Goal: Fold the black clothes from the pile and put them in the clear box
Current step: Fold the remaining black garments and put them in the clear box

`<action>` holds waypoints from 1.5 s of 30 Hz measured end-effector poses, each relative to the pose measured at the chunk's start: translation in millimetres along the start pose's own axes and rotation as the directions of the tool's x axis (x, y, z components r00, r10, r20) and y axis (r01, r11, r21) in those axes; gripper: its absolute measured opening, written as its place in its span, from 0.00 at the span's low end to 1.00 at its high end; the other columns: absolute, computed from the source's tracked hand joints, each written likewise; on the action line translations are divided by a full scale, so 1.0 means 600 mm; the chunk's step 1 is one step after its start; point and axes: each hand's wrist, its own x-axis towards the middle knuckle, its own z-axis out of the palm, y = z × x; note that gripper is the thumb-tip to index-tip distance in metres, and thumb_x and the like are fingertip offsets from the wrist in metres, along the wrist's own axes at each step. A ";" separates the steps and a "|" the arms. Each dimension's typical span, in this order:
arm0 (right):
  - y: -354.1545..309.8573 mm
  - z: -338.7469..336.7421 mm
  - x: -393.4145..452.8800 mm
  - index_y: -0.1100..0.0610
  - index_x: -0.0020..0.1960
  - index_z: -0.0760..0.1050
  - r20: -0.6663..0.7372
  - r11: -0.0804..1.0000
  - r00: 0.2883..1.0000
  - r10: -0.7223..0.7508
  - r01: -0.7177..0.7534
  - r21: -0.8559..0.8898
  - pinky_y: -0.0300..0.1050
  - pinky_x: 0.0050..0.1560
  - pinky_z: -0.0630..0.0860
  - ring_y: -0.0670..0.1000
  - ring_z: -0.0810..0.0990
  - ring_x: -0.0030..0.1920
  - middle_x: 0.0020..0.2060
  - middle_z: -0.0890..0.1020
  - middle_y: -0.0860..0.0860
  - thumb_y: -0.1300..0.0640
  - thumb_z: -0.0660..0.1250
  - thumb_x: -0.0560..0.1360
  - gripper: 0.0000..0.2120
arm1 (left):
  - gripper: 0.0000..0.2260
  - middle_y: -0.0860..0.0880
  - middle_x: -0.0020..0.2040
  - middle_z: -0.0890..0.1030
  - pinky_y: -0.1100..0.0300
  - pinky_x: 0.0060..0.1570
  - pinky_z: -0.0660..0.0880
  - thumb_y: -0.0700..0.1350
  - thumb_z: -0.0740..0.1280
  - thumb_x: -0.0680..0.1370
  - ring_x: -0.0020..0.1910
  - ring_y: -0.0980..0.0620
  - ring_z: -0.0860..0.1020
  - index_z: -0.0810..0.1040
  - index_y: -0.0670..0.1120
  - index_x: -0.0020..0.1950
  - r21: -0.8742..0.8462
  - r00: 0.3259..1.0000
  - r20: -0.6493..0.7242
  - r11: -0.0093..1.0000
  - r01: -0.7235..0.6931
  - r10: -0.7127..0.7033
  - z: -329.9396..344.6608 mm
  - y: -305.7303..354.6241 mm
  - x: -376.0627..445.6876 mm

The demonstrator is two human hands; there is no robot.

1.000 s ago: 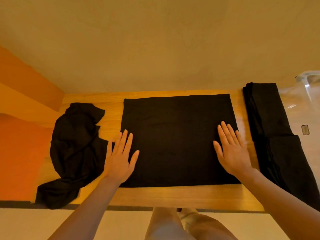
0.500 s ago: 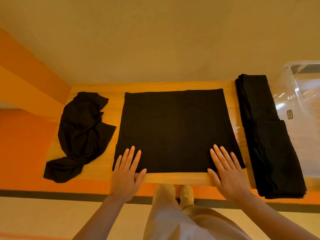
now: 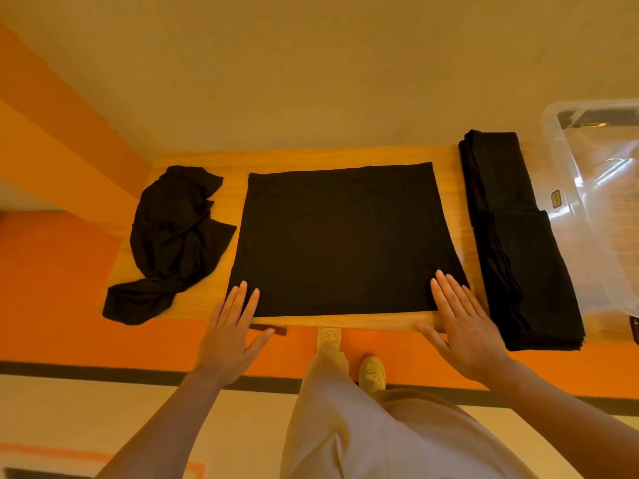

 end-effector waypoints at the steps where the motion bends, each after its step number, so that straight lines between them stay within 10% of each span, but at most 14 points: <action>1: 0.002 -0.002 -0.005 0.58 0.78 0.50 -0.004 1.000 1.000 -0.004 0.004 -0.005 0.48 0.76 0.46 0.51 0.46 0.78 0.78 0.51 0.53 0.32 0.44 0.78 0.39 | 0.34 0.47 0.79 0.50 0.51 0.75 0.52 0.61 0.61 0.78 0.78 0.47 0.49 0.51 0.49 0.79 0.024 1.000 -0.005 1.000 -0.007 0.007 -0.001 -0.004 -0.003; 6: 0.018 -0.001 -0.029 0.60 0.74 0.63 -0.074 0.985 0.986 -0.152 0.145 -0.092 0.51 0.75 0.57 0.53 0.55 0.76 0.74 0.64 0.56 0.44 0.58 0.79 0.29 | 0.35 0.40 0.65 0.76 0.49 0.59 0.73 0.29 0.79 0.60 0.64 0.42 0.76 0.76 0.41 0.66 0.136 0.990 -0.133 0.990 -0.033 0.052 -0.013 -0.018 -0.013; 9: 0.026 0.003 -0.033 0.59 0.70 0.68 -0.104 0.976 0.972 -0.209 0.200 -0.089 0.55 0.67 0.70 0.56 0.66 0.71 0.70 0.70 0.57 0.65 0.77 0.65 0.36 | 0.23 0.40 0.57 0.81 0.47 0.57 0.74 0.32 0.78 0.63 0.56 0.43 0.81 0.81 0.39 0.57 0.151 0.955 -0.252 0.981 -0.120 0.156 -0.024 -0.024 -0.014; 14: 0.035 -0.009 -0.035 0.59 0.64 0.76 -0.212 0.948 0.926 -0.314 0.294 -0.121 0.51 0.62 0.72 0.56 0.74 0.65 0.64 0.77 0.56 0.64 0.77 0.66 0.28 | 0.18 0.44 0.52 0.84 0.50 0.60 0.73 0.47 0.57 0.77 0.52 0.48 0.82 0.83 0.41 0.54 -0.046 0.949 -0.287 0.988 -0.148 0.129 -0.045 -0.026 -0.030; 19: 0.033 -0.031 -0.044 0.59 0.54 0.82 -0.228 0.946 0.921 -0.316 0.323 -0.009 0.47 0.49 0.80 0.54 0.82 0.56 0.56 0.82 0.54 0.67 0.81 0.59 0.24 | 0.09 0.45 0.48 0.83 0.52 0.53 0.75 0.41 0.65 0.77 0.50 0.45 0.80 0.82 0.41 0.54 -0.253 0.950 -0.309 0.967 -0.039 -0.042 -0.056 -0.034 -0.042; 26: 0.038 -0.089 -0.014 0.55 0.57 0.80 -0.075 0.892 0.997 -0.032 0.062 0.448 0.24 0.41 0.74 0.37 0.80 0.38 0.45 0.84 0.48 0.63 0.71 0.73 0.13 | 0.10 0.43 0.51 0.82 0.52 0.48 0.77 0.35 0.68 0.77 0.49 0.45 0.80 0.81 0.40 0.58 -0.522 0.901 -0.334 0.850 0.067 -0.277 -0.100 -0.033 -0.021; 30: 0.044 -0.148 0.030 0.49 0.51 0.78 0.021 0.723 0.990 0.138 -0.116 0.681 0.32 0.37 0.77 0.40 0.81 0.36 0.40 0.82 0.45 0.61 0.69 0.73 0.10 | 0.09 0.46 0.47 0.81 0.60 0.40 0.73 0.39 0.67 0.78 0.43 0.42 0.79 0.80 0.41 0.58 -0.669 0.849 -0.297 0.730 0.141 -0.437 -0.130 -0.036 0.013; 37: 0.065 -0.209 0.151 0.54 0.52 0.79 0.117 0.558 0.948 0.297 -0.272 0.784 0.38 0.46 0.74 0.46 0.81 0.46 0.45 0.82 0.48 0.59 0.68 0.75 0.07 | 0.10 0.47 0.53 0.81 0.62 0.53 0.72 0.42 0.66 0.79 0.53 0.55 0.77 0.80 0.42 0.59 -0.696 0.875 -0.235 0.702 0.153 -0.423 -0.181 -0.056 0.114; 45: 0.067 -0.247 0.309 0.58 0.56 0.79 0.132 0.543 0.875 0.465 -0.399 0.739 0.45 0.52 0.77 0.48 0.80 0.43 0.45 0.81 0.51 0.57 0.69 0.75 0.10 | 0.12 0.44 0.54 0.82 0.58 0.56 0.72 0.44 0.66 0.79 0.56 0.47 0.79 0.80 0.41 0.60 -0.685 0.884 -0.118 0.681 0.257 -0.453 -0.246 -0.071 0.269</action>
